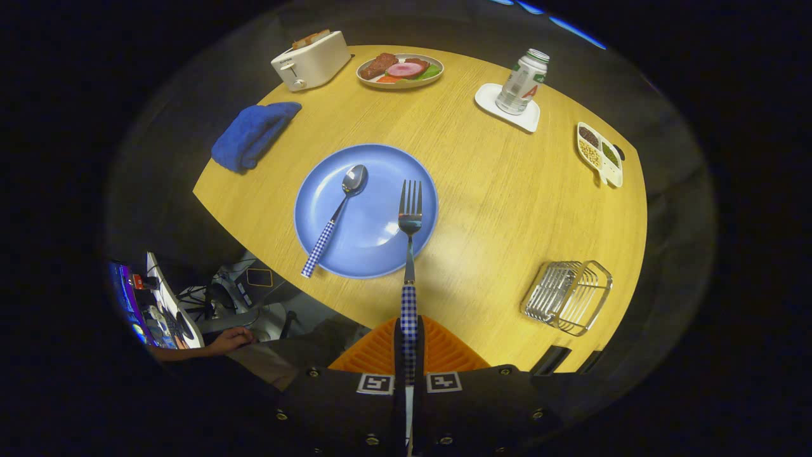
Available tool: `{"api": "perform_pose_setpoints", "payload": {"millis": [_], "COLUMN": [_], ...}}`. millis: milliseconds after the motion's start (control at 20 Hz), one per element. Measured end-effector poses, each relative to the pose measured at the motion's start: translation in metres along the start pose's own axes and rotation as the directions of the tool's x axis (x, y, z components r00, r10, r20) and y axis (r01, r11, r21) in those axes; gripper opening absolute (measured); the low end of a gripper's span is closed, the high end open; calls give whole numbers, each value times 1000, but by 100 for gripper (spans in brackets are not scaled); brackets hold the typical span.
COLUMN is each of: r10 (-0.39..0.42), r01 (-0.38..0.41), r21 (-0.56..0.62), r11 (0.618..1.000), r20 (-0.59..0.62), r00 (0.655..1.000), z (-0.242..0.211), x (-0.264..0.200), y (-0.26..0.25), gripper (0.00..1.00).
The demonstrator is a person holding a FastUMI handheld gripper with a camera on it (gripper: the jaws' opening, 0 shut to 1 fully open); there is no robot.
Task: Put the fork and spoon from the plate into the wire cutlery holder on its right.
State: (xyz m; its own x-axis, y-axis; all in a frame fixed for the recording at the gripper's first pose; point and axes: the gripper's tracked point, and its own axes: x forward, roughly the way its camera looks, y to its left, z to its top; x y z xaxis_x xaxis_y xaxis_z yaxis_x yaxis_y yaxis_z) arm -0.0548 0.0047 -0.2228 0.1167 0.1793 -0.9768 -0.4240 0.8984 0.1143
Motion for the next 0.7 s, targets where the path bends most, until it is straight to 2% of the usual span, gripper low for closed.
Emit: {"api": "perform_pose_setpoints", "payload": {"millis": [450,700], "r10": [-36,-76], "r01": [43,96], "r21": [81,115], "r11": [996,989], "r20": [-80,-162], "r00": [996,984], "z": [-59,-82], "x": [-67,-81], "y": [-92,-144], "gripper": [4,4]}}
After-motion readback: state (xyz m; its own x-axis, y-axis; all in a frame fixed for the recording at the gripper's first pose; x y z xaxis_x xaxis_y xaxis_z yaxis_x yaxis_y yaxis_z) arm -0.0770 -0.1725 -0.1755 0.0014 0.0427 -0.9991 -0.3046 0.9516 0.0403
